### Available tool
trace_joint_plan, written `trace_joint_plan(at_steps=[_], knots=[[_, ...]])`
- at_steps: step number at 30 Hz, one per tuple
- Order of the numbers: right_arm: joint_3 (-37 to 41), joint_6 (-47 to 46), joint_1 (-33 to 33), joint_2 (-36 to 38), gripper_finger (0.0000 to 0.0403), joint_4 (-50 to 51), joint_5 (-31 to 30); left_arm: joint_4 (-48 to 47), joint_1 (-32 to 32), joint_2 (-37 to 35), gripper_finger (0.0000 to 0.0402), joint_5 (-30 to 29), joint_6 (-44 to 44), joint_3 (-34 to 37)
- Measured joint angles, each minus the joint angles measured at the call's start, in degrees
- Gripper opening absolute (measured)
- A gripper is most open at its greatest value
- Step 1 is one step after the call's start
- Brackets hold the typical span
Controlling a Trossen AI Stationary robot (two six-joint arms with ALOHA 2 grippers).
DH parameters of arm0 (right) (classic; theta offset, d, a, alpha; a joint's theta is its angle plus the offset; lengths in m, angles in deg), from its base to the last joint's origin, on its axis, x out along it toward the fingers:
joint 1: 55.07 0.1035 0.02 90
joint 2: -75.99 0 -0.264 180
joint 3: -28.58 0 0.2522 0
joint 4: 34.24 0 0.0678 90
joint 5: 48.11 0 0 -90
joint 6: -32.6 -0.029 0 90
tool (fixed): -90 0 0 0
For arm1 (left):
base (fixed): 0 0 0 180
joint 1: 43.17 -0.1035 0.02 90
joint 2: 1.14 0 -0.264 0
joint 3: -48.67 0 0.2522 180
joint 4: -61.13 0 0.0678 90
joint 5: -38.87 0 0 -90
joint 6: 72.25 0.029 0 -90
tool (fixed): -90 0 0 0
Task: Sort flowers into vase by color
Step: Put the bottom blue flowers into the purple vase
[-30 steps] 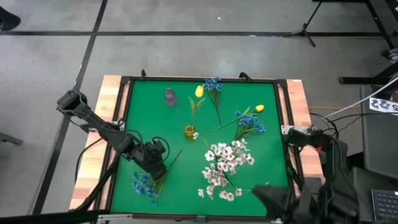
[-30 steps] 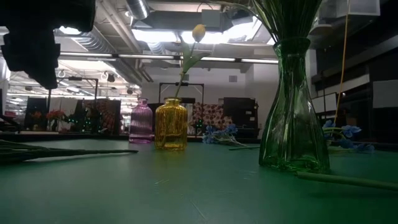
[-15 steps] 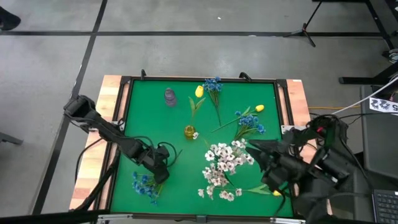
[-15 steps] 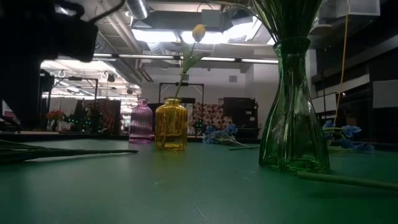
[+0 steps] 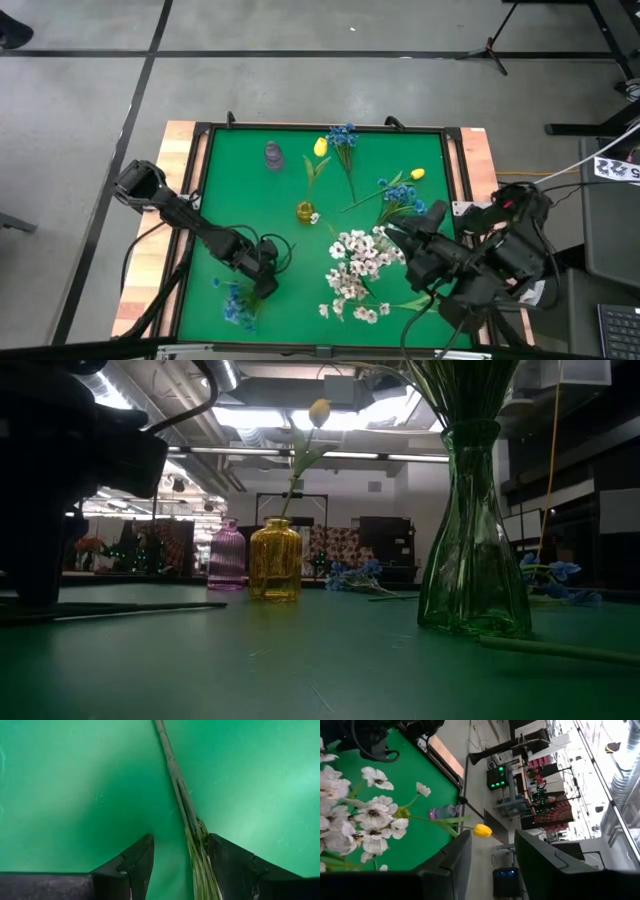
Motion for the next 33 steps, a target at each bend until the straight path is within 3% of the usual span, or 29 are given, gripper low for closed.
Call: trace_joint_plan(at_steps=[10, 33], knots=[[1.3, 0.0, 0.0, 0.0, 0.0152, 0.0, 0.5, 0.5, -0.2, -0.4, 0.0182, 3.7, 0.1, -2.5], [1.3, -0.5, 0.0, 0.0, 0.0152, 0.0, 1.6, -0.7, -0.3, 2.5, 0.0182, 0.8, 0.8, -3.5]])
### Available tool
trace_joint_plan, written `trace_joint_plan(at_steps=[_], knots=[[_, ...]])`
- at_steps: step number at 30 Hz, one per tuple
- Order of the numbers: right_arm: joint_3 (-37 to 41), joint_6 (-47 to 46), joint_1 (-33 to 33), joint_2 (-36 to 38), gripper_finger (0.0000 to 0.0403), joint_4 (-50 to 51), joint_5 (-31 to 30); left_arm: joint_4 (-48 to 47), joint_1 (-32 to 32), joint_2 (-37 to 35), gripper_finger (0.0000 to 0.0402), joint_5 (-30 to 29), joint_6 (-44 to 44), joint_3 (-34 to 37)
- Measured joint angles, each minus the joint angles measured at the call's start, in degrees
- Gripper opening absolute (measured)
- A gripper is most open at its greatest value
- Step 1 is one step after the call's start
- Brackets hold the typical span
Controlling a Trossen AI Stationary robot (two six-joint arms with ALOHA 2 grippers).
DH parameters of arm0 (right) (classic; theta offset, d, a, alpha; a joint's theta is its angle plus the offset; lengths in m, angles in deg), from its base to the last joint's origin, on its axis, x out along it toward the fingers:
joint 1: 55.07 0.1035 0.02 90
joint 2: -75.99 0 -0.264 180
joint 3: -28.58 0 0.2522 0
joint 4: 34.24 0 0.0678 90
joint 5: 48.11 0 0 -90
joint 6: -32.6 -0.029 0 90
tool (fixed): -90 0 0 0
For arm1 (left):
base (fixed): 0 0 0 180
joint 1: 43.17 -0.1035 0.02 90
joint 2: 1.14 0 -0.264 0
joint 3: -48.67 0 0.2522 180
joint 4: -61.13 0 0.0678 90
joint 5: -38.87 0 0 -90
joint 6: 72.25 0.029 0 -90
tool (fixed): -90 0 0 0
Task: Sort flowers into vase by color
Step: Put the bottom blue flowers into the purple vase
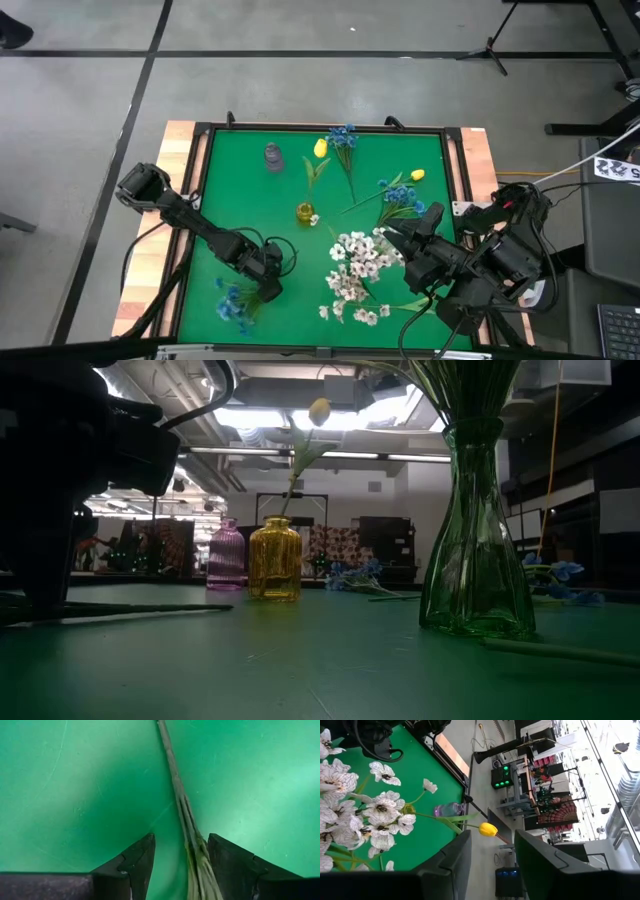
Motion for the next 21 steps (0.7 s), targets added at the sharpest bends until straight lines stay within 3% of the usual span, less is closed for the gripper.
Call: trace_joint_plan(at_steps=[5, 16, 21], knots=[[0.0, 0.0, 0.0, 0.0, 0.0152, 0.0, -0.1, -0.4, 0.0, 0.0, 0.0152, -0.2, 0.0, 0.0], [0.0, 0.0, 0.0, 0.0, 0.0152, 0.0, -0.1, -0.6, 0.0, 0.1, 0.0033, 1.4, 3.2, 0.1], [0.0, 0.0, 0.0, 0.0, 0.0152, 0.0, -0.1, -9.6, -0.1, 0.0, 0.0008, 4.0, 8.6, -4.0]])
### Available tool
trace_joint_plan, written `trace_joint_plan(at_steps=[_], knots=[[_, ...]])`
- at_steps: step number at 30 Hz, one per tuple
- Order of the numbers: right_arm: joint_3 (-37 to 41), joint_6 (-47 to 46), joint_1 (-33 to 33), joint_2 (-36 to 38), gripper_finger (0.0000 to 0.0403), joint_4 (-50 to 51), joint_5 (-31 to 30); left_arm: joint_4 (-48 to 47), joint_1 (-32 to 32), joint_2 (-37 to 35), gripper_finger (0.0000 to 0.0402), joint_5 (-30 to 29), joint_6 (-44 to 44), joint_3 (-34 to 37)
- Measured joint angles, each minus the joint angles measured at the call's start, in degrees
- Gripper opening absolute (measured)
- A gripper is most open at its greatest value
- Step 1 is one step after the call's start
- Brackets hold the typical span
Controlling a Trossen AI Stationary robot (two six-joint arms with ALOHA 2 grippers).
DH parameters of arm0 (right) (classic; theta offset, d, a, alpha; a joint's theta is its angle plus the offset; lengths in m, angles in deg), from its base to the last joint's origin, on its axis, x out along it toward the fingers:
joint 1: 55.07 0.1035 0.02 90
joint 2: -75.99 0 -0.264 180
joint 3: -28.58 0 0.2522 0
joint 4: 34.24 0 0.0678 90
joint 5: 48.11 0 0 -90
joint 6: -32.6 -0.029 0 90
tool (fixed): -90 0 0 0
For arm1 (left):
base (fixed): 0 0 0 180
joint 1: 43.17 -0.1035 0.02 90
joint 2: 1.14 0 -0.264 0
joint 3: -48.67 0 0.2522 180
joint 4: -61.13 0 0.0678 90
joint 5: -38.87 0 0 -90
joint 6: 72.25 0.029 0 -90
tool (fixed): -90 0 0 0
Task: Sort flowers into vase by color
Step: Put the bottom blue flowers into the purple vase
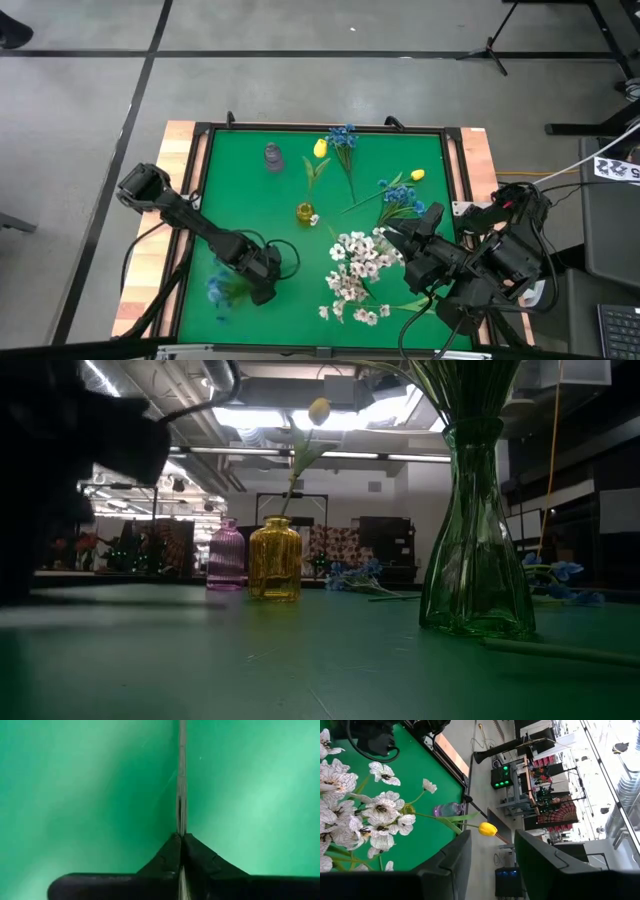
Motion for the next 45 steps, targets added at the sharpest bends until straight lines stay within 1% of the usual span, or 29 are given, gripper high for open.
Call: trace_joint_plan(at_steps=[2, 4, 9, 15, 18, 22, 27, 30, 33, 36, 38, 41, 45], knots=[[0.0, 0.0, 0.0, 0.0, 0.0152, 0.0, 0.0, -6.3, -0.5, 0.0, 0.0007, -0.1, 3.5, -3.6], [0.0, 0.0, 0.0, 0.0, 0.0152, 0.0, 0.0, -13.8, -1.0, 0.0, 0.0004, -1.6, 6.4, -7.4], [0.0, -0.4, 0.0, 0.0, 0.0152, 0.0, 0.0, -31.4, -3.3, 0.0, 0.0003, -8.8, 11.4, -17.7], [0.0, -1.0, 0.0, 0.0, 0.0152, 0.0, 0.6, -51.6, -6.9, -0.1, 0.0002, -20.8, 12.3, -28.6], [0.0, -1.1, 0.0, 0.0, 0.0152, 0.0, 1.6, -57.2, -8.7, -0.1, 0.0002, -28.5, 12.4, -32.9], [0.0, -1.2, 0.0, 0.0, 0.0152, 0.0, 2.7, -56.9, -11.4, -1.1, 0.0002, -36.5, 18.7, -34.8], [0.0, -1.3, 0.0, 0.0, 0.0152, 0.0, 4.6, -57.2, -16.2, -1.1, 0.0001, -45.2, 25.4, -34.8], [0.0, -1.3, 0.0, 0.0, 0.0152, 0.0, 5.7, -57.2, -18.7, -1.1, 0.0001, -52.8, 30.8, -34.8], [0.0, -1.3, 0.0, 0.0, 0.0152, 0.0, 6.0, -57.2, -20.9, -1.1, 0.0001, -63.2, 37.3, -34.8], [0.0, -1.3, 0.0, 0.0, 0.0152, 0.0, 6.0, -57.2, -23.1, -1.1, 0.0001, -73.3, 46.4, -34.8], [0.0, -1.3, 0.0, 0.0, 0.0152, 0.0, 6.0, -57.2, -24.9, -1.1, 0.0001, -77.6, 55.6, -34.8], [0.0, -1.3, 0.0, 0.0, 0.0152, 0.0, 6.0, -57.2, -28.1, -1.1, 0.0001, -81.9, 68.4, -34.8], [0.0, -1.3, 0.0, 0.0, 0.0152, 0.0, 6.0, -57.2, -32.1, -1.1, 0.0001, -86.0, 81.3, -34.8]])
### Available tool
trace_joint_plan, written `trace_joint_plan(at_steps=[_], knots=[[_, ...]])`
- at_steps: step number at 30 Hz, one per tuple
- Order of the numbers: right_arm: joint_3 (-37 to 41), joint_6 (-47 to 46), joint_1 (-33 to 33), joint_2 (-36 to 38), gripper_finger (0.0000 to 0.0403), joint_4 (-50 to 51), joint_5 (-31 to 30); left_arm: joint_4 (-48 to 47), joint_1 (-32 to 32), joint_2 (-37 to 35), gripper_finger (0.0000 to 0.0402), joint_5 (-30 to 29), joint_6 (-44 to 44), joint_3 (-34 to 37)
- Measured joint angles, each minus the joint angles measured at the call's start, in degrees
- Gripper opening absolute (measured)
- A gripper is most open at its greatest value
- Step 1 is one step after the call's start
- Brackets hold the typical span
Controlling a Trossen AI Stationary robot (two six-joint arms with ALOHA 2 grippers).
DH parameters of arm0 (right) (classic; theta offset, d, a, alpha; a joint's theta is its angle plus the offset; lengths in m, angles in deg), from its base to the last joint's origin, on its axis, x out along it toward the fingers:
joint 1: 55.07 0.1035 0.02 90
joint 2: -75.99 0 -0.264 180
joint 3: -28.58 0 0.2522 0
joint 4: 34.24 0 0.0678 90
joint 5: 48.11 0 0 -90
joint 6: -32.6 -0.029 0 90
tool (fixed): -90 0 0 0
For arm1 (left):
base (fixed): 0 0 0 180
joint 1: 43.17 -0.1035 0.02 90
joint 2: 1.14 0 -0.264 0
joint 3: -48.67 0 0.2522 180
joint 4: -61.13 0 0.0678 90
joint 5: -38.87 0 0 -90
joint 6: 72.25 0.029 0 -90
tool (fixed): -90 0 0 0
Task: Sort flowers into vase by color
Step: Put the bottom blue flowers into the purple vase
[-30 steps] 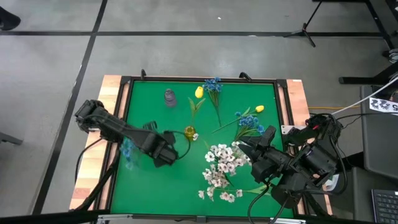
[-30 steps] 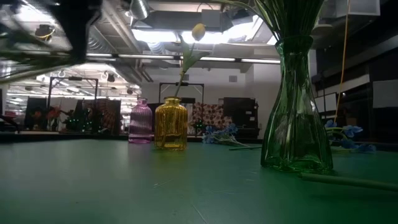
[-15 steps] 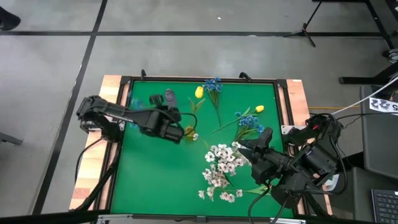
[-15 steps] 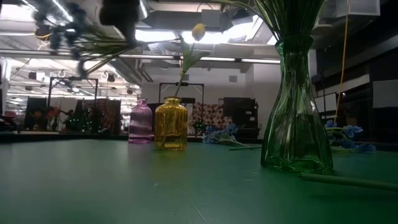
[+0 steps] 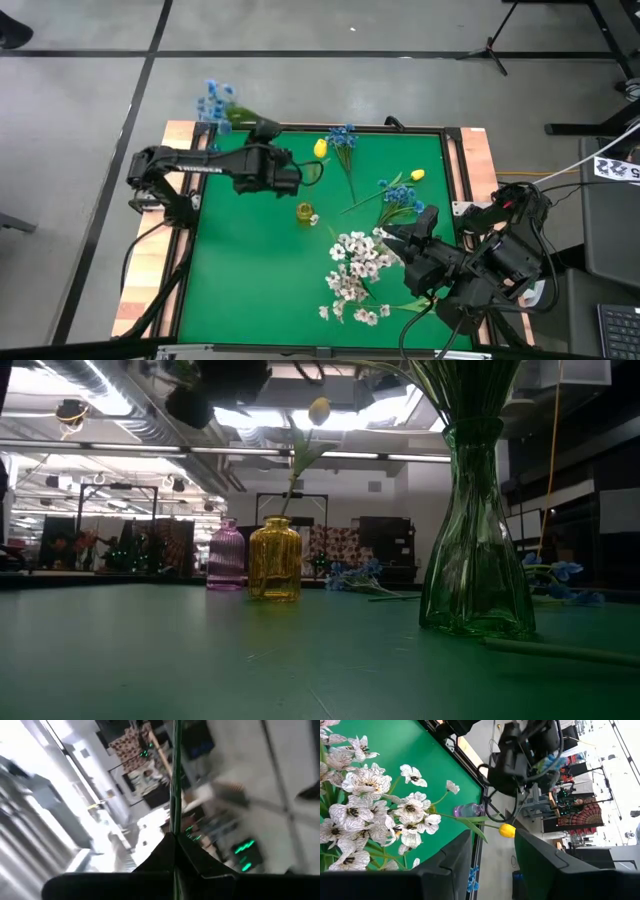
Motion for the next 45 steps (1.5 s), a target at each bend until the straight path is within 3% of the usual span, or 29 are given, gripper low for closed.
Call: trace_joint_plan(at_steps=[6, 11, 19, 27, 38, 45], knots=[[0.0, 0.0, 0.0, 0.0, 0.0152, 0.0, 0.0, 0.0, -5.1, 0.0, 0.0001, -4.8, 13.5, 0.0], [0.0, 0.0, 0.0, 0.0, 0.0152, 0.0, 0.0, 0.5, -7.5, 0.0, 0.0001, -5.8, 16.0, 1.7], [0.0, -1.5, 0.0, 0.0, 0.0152, 0.0, 2.0, 0.3, -11.0, 0.0, 0.0001, -5.8, 19.4, 14.6], [0.0, -1.7, 0.0, 0.0, 0.0152, 0.0, 2.6, 0.0, -9.8, -0.1, 0.0000, -5.8, 18.7, 25.1], [0.0, -1.5, 0.0, 0.0, 0.0152, 0.0, 1.3, 0.0, -9.7, -6.5, 0.0000, -5.6, 18.5, 26.0], [0.0, -1.3, 0.0, 0.0, 0.0152, 0.0, -0.6, 0.0, -9.7, -10.3, 0.0000, -0.6, 25.4, 26.0]])
